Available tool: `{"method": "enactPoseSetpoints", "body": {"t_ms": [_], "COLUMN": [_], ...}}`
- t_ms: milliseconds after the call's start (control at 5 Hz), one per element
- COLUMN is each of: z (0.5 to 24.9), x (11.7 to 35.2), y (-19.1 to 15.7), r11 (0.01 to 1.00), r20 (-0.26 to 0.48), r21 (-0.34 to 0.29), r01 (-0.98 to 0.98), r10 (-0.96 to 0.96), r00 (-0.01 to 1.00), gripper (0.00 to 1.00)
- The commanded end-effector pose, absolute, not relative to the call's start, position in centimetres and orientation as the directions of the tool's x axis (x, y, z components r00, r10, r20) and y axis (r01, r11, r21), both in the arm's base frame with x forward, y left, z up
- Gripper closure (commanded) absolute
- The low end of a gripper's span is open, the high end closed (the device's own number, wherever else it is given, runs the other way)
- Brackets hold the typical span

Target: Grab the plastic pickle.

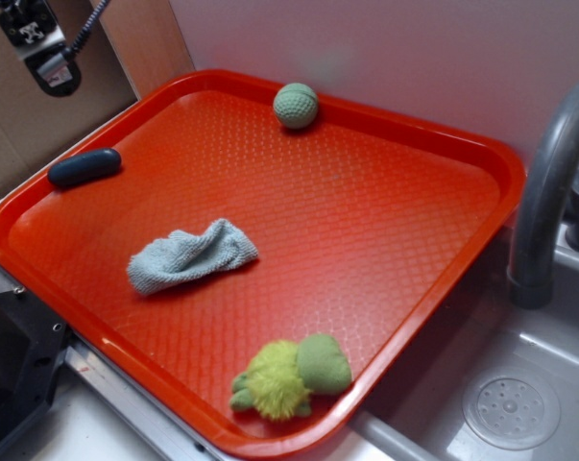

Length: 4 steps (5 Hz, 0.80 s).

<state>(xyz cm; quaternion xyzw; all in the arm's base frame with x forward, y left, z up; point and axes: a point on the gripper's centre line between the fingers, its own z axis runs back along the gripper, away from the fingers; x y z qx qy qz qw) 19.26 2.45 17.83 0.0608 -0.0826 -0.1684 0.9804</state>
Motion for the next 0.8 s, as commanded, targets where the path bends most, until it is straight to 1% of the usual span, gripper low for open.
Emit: {"method": "enactPoseSetpoints", "body": {"t_ms": [0,200,400,600], "z": [11.5,8.9,7.4,6.3], "x": [19.7,18.6,19.6,20.1], "y": [7.1,8.0,8.5,9.7], "r11": [0.869,0.864,0.85,0.829], "r20": [0.167,0.142,0.102,0.056], "r21": [0.192,0.126,0.172,0.202], "r01": [0.457,0.487,0.498,0.522], "r10": [-0.487,-0.501,-0.518,-0.542], "r00": [0.857,0.854,0.849,0.839], "gripper": [0.0,0.0,0.0,0.0]}}
